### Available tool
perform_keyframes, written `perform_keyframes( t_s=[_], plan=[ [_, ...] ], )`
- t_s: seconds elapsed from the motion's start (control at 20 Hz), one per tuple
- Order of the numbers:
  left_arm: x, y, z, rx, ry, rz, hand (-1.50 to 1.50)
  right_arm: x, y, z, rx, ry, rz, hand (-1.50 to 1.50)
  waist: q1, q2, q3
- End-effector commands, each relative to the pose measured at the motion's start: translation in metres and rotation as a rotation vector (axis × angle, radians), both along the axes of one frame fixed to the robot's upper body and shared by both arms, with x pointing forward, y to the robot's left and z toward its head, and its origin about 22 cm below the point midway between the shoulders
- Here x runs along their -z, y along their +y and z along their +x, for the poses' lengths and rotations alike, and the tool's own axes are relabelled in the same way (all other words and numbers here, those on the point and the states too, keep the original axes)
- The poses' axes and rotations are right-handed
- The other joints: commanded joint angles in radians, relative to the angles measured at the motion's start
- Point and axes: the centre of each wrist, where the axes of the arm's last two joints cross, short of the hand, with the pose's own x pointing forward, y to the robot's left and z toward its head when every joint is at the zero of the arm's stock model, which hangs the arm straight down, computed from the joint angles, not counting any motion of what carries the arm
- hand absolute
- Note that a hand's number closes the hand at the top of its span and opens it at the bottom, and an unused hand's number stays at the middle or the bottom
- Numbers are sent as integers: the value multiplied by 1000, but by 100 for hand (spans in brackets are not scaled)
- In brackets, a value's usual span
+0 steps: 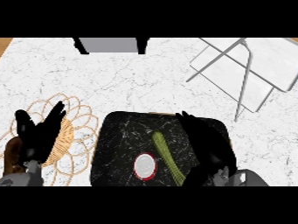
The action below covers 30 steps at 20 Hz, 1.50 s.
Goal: Pick the squash from the tray and place it in the tiered shelf
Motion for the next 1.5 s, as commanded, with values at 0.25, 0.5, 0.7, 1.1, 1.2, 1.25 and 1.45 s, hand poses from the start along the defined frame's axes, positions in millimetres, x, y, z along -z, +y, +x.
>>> perform_keyframes(
  t_s=[0.25,0.5,0.7,1.1,1.2,1.25,1.45],
  plan=[
    [31,-4,-7,-17,25,-1,0,25,1,5,13,-42,-25,-150,-4,6,-9],
    [-11,24,-4,-6,30,-13,0,51,-2,16,-3,-40,23,-150,1,6,-8],
    [11,15,-14,0,56,-28,0,46,0,22,-5,-75,22,-150,0,6,-9],
    [-5,4,-5,15,49,-30,0,92,4,6,-251,44,-46,150,5,6,-8],
    [12,-2,7,-11,58,-20,0,80,16,7,-260,17,3,150,-3,7,-9],
    [9,-4,-5,2,40,-20,0,93,21,-18,-245,33,20,150,-3,6,-8],
    [2,6,-7,13,48,-26,0,70,24,-6,-281,-37,93,150,-1,5,-8]
  ],
)
